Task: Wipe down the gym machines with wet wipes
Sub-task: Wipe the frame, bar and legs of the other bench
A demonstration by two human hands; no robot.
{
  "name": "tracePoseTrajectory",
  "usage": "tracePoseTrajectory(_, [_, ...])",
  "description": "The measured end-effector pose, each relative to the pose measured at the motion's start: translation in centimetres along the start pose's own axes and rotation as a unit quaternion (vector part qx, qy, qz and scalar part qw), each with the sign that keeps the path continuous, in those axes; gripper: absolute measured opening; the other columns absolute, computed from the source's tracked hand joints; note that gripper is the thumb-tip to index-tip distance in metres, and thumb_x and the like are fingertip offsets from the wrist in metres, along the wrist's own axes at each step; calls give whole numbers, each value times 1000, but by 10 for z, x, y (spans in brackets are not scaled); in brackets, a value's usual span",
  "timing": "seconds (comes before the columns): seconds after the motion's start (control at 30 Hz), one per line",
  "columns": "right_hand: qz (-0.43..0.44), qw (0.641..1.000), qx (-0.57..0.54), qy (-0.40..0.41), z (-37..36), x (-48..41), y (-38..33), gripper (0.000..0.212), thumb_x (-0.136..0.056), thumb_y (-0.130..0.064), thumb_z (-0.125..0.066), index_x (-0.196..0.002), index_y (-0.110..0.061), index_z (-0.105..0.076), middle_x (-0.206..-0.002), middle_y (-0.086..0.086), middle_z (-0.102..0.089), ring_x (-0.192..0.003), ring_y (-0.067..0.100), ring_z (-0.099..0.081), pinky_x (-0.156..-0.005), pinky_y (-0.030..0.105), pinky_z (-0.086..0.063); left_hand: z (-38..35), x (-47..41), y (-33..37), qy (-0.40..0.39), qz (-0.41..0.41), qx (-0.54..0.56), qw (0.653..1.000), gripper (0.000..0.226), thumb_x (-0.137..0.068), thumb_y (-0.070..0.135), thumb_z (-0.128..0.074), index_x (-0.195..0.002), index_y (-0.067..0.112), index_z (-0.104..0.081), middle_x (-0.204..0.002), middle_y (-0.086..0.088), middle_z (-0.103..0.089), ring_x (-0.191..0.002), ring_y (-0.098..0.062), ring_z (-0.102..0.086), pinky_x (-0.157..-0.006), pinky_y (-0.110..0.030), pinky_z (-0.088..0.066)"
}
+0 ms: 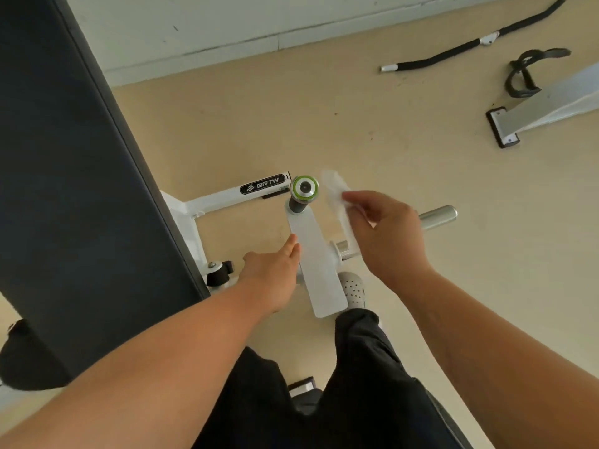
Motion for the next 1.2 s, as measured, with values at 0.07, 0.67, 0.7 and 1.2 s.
tracePoseTrajectory(0.07, [110,994,-21,-17,11,-16,-14,30,-95,-11,-67,-124,-14,-73,-118,-12,-69,-112,0,-62,-94,3,-42,6,-5,1,1,17,40,999,85,-92,2,-44,-162,17,2,-166,5,23,-87,-22,-64,-68,-37,-47])
tracePoseTrajectory(0.67, [323,863,147,-361,-53,-73,-48,33,-103,-12,-55,-134,-13,-67,-136,9,-62,-121,31,-60,-101,36,-48,57,55,31,164,247,655,695,80,-96,27,-54,-161,33,-8,-167,6,-20,-141,-20,-42,-116,-42,-36])
tracePoseTrajectory(0.7, [317,871,134,-351,-54,-72,-46,33,-102,-11,-56,-133,-12,-67,-135,10,-62,-118,30,-61,-99,32,-46,58,49,31,180,249,663,683,82,-96,25,-54,-161,33,-5,-167,6,-20,-143,-20,-40,-115,-41,-37])
tracePoseTrajectory(1.2, [236,870,19,-433,-73,-90,-38,12,-100,-15,-61,-105,-16,-72,-90,-24,-62,-81,-9,-57,-72,7,-39,66,15,47,278,178,775,538,101,-79,-7,-38,-158,49,-9,-164,19,-23,-150,6,-15,-123,-48,-26])
Point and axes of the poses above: each hand's wrist, its own x-axis away from the middle knuckle, its own z-axis out of the back of the hand, y = z × x, the point moved 5 cm from there along -x, towards the middle knuckle
